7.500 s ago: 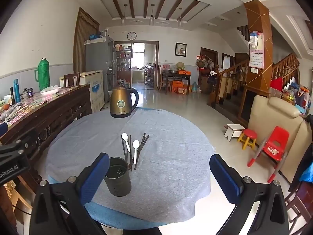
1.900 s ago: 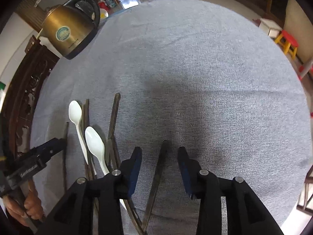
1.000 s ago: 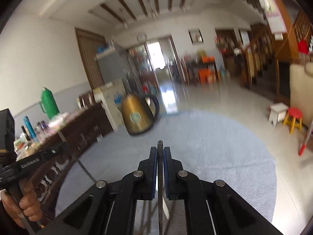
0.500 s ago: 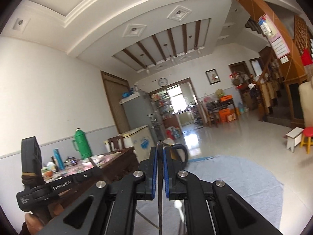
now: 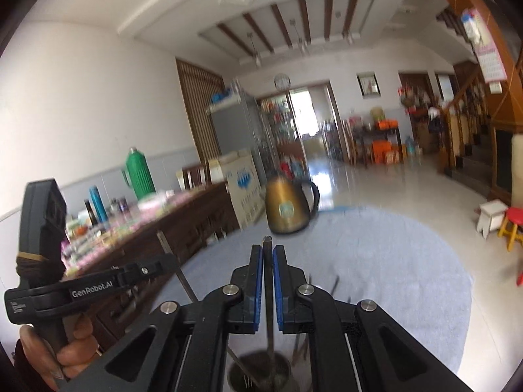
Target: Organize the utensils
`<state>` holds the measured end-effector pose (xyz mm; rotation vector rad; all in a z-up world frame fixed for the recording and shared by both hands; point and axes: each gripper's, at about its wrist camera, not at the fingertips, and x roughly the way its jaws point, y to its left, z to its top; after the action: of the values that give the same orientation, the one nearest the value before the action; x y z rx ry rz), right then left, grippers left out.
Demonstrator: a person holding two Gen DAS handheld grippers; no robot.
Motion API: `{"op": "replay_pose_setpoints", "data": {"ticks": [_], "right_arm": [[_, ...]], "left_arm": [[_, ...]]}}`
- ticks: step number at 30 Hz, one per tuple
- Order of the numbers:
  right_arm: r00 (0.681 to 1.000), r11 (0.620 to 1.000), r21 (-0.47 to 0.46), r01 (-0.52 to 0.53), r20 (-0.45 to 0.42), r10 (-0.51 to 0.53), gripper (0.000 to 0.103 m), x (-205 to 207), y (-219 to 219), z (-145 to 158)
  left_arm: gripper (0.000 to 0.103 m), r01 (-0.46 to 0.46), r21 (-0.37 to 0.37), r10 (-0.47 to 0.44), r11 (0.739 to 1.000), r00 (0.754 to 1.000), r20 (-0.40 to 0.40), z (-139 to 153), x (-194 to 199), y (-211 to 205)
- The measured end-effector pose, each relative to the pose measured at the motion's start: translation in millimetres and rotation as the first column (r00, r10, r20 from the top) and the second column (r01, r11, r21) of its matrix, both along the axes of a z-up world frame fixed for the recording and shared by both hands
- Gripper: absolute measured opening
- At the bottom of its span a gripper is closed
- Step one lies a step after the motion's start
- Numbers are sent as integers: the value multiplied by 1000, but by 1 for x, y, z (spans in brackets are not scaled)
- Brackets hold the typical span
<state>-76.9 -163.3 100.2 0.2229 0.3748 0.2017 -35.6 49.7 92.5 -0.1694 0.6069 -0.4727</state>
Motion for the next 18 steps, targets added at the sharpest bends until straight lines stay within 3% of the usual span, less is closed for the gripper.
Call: {"op": "replay_pose_setpoints", "data": {"ticks": [1, 4, 7, 12, 18], "right_arm": [[1000, 1000, 3, 3, -23, -3, 10, 3, -3, -4], [999, 999, 42, 27, -33, -26, 31, 1, -19, -9], [996, 990, 112, 86, 10, -88, 44, -9, -42, -10], [974, 956, 185, 228, -30, -227, 44, -14, -87, -21], [950, 929, 217, 301, -147, -274, 43, -6, -122, -48]], "left_arm": [[22, 4, -5, -4, 1000, 1000, -9, -2, -1, 2], [48, -15, -28, 16, 999, 1000, 14, 0, -5, 12], [52, -49, -52, 52, 997, 997, 50, 3, -8, 28], [56, -168, -72, 170, 983, 985, 20, -7, 4, 60], [56, -235, -49, 232, 971, 971, -61, -32, 21, 73]]}}
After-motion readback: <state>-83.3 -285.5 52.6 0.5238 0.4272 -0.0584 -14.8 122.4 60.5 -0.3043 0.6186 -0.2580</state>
